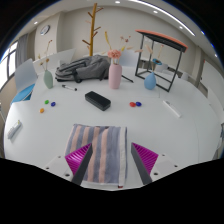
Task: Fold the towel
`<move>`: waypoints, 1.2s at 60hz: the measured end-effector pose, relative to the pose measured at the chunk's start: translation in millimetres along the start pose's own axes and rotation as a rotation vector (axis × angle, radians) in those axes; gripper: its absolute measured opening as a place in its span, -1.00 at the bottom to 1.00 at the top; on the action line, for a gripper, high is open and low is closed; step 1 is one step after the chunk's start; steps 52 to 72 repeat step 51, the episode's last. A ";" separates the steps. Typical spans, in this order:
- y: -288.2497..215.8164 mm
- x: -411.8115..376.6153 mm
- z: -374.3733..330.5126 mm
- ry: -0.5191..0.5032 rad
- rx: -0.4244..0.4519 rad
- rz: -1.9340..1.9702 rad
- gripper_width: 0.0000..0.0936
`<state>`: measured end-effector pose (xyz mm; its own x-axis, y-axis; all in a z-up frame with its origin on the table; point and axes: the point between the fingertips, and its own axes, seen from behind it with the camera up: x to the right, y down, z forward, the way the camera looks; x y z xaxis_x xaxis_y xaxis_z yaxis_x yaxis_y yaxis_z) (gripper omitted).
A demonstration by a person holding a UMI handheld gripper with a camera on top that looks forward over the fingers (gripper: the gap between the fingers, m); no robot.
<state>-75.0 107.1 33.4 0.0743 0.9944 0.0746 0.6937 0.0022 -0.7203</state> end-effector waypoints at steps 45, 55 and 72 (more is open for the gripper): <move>-31.6 -16.6 -315.5 -0.040 0.145 -0.008 0.82; -18.7 -18.7 -312.0 -0.047 0.127 0.008 0.82; -18.7 -18.7 -312.0 -0.047 0.127 0.008 0.82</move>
